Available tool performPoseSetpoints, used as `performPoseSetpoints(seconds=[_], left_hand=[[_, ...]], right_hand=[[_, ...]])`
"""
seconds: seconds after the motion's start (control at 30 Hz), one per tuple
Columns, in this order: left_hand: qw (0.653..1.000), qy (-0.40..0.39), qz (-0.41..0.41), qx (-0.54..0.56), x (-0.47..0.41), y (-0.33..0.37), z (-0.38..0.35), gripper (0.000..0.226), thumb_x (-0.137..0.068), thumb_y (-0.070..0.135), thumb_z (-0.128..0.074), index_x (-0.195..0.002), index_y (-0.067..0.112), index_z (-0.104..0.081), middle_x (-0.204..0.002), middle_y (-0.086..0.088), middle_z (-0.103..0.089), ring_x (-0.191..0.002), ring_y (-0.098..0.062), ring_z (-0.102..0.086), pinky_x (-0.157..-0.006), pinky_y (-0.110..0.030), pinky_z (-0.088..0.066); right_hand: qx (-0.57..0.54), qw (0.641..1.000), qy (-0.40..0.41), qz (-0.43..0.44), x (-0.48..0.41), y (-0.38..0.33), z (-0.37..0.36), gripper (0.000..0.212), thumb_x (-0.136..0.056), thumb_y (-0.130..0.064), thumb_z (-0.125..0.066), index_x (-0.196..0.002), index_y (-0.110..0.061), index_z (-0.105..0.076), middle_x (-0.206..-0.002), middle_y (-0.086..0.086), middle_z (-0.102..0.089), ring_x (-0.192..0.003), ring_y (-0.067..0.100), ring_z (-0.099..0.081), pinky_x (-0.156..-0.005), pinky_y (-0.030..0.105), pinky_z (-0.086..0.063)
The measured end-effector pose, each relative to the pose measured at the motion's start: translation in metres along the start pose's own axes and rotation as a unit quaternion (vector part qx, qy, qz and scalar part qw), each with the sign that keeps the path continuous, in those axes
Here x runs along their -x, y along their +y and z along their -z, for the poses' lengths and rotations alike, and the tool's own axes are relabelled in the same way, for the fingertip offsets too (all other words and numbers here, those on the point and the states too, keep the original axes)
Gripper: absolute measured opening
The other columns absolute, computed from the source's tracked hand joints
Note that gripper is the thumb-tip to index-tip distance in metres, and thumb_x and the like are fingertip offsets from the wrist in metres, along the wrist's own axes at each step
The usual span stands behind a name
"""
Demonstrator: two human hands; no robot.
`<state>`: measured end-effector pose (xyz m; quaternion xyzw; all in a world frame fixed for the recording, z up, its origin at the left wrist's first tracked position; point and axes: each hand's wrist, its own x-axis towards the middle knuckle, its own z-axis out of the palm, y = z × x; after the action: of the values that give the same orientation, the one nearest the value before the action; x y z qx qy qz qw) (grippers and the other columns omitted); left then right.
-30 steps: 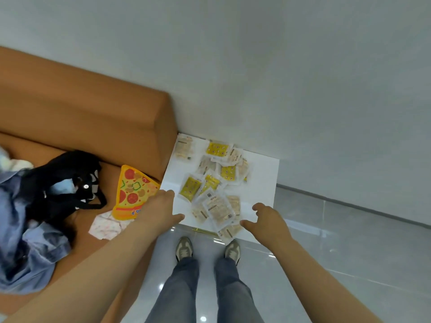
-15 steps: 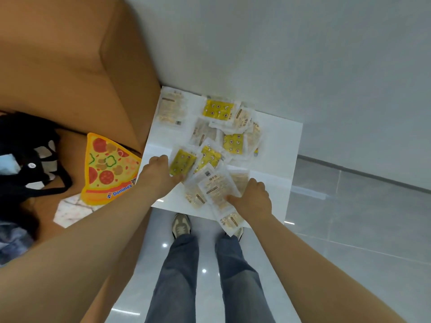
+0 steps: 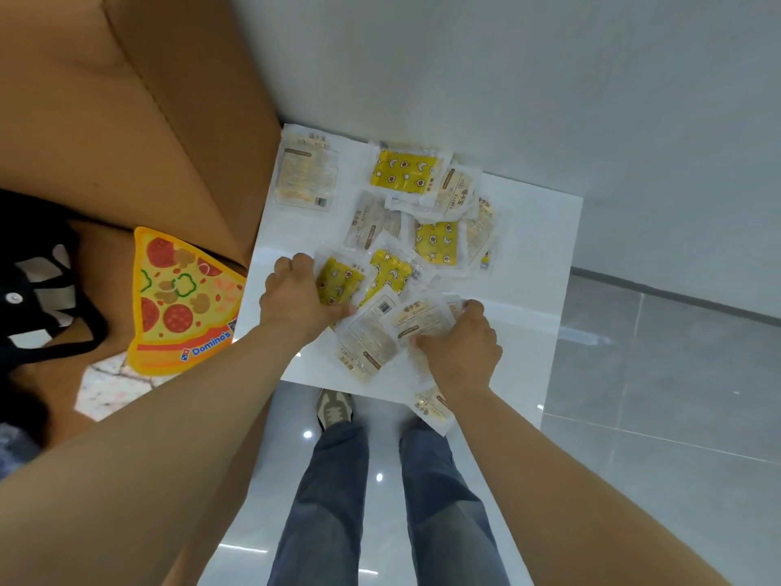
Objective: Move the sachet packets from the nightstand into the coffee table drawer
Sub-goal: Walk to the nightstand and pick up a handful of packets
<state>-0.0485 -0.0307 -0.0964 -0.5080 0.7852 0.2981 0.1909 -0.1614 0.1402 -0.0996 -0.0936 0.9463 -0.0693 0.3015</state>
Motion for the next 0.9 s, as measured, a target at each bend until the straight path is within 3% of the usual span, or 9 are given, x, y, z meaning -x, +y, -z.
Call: performPoseSetpoints(seconds=[0.13, 0.3, 0.4, 0.47, 0.53, 0.67, 0.77, 0.83, 0.9], left_hand=[[0.999, -0.023, 0.027, 0.005, 0.001, 0.005, 0.001, 0.084, -0.061, 0.049, -0.084, -0.119, 0.003, -0.044, -0.119, -0.016, -0.047, -0.112, -0.033, -0.049, -0.089, -0.040, -0.044], [0.999, -0.027, -0.009, 0.015, 0.012, 0.008, 0.007, 0.052, -0.069, 0.045, -0.079, -0.083, 0.006, -0.048, -0.099, -0.016, -0.049, -0.098, -0.033, -0.052, -0.075, -0.036, -0.040], [0.998, -0.023, -0.032, 0.045, 0.023, 0.012, 0.012, 0.050, -0.069, 0.043, -0.080, -0.068, 0.011, -0.042, -0.086, -0.011, -0.044, -0.089, -0.033, -0.053, -0.072, -0.038, -0.042], [0.997, -0.037, -0.053, 0.038, 0.027, 0.015, 0.012, 0.048, -0.068, 0.046, -0.080, -0.078, 0.006, -0.055, -0.091, -0.011, -0.050, -0.093, -0.030, -0.054, -0.079, -0.039, -0.045], [0.996, -0.058, -0.065, 0.013, 0.030, 0.017, 0.006, 0.057, -0.067, 0.050, -0.078, -0.100, 0.006, -0.063, -0.114, -0.011, -0.051, -0.109, -0.027, -0.050, -0.093, -0.037, -0.043], [0.996, -0.072, -0.059, 0.004, 0.038, 0.027, -0.013, 0.065, -0.070, 0.046, -0.079, -0.119, 0.008, -0.059, -0.143, -0.008, -0.029, -0.130, -0.029, -0.029, -0.105, -0.036, -0.032], [0.998, -0.040, -0.050, -0.020, 0.040, 0.033, -0.030, 0.061, -0.069, 0.048, -0.078, -0.115, 0.012, -0.060, -0.143, -0.008, -0.025, -0.129, -0.030, -0.026, -0.101, -0.040, -0.037], [0.999, -0.009, -0.037, -0.026, 0.041, 0.037, -0.036, 0.061, -0.068, 0.047, -0.079, -0.115, 0.013, -0.059, -0.140, -0.008, -0.027, -0.126, -0.030, -0.029, -0.096, -0.041, -0.040], [1.000, 0.013, -0.026, -0.001, 0.041, 0.040, -0.040, 0.067, -0.065, 0.041, -0.083, -0.117, 0.011, -0.052, -0.132, -0.010, -0.032, -0.118, -0.032, -0.038, -0.091, -0.041, -0.043]], right_hand=[[-0.099, 0.994, 0.010, 0.039, -0.004, 0.010, 0.010, 0.030, -0.078, -0.028, -0.071, -0.096, -0.011, -0.055, -0.099, 0.005, -0.058, -0.097, 0.028, -0.055, -0.076, 0.035, -0.045], [-0.246, 0.966, 0.047, 0.064, -0.001, 0.016, 0.043, 0.015, -0.088, -0.020, -0.064, -0.097, -0.014, -0.053, -0.090, -0.004, -0.059, -0.079, 0.017, -0.057, -0.067, 0.025, -0.046], [-0.290, 0.955, 0.039, 0.057, 0.001, 0.021, 0.060, 0.016, -0.088, -0.023, -0.064, -0.100, -0.017, -0.055, -0.092, -0.009, -0.061, -0.078, 0.010, -0.060, -0.069, 0.029, -0.052], [-0.295, 0.954, 0.020, 0.049, 0.006, 0.026, 0.066, 0.017, -0.089, -0.023, -0.065, -0.102, -0.019, -0.056, -0.097, -0.007, -0.063, -0.082, 0.013, -0.061, -0.071, 0.029, -0.053], [-0.283, 0.958, -0.005, 0.042, 0.010, 0.033, 0.070, 0.018, -0.088, -0.022, -0.065, -0.103, -0.020, -0.056, -0.099, -0.006, -0.063, -0.085, 0.016, -0.061, -0.072, 0.028, -0.052], [-0.184, 0.979, -0.078, 0.033, 0.015, 0.057, 0.059, 0.020, -0.086, -0.018, -0.066, -0.104, -0.013, -0.058, -0.096, 0.000, -0.062, -0.085, 0.019, -0.058, -0.064, 0.023, -0.044], [-0.106, 0.991, -0.065, 0.054, 0.017, 0.073, 0.035, 0.028, -0.085, -0.019, -0.067, -0.110, -0.008, -0.059, -0.119, 0.007, -0.054, -0.109, 0.026, -0.054, -0.086, 0.028, -0.047], [-0.058, 0.995, -0.050, 0.069, 0.015, 0.078, 0.022, 0.037, -0.086, -0.019, -0.067, -0.120, -0.009, -0.056, -0.140, 0.006, -0.037, -0.131, 0.025, -0.036, -0.103, 0.030, -0.038], [-0.043, 0.996, -0.047, 0.064, 0.013, 0.078, 0.013, 0.041, -0.086, -0.019, -0.067, -0.125, -0.013, -0.052, -0.147, 0.004, -0.028, -0.136, 0.024, -0.029, -0.107, 0.036, -0.038]])
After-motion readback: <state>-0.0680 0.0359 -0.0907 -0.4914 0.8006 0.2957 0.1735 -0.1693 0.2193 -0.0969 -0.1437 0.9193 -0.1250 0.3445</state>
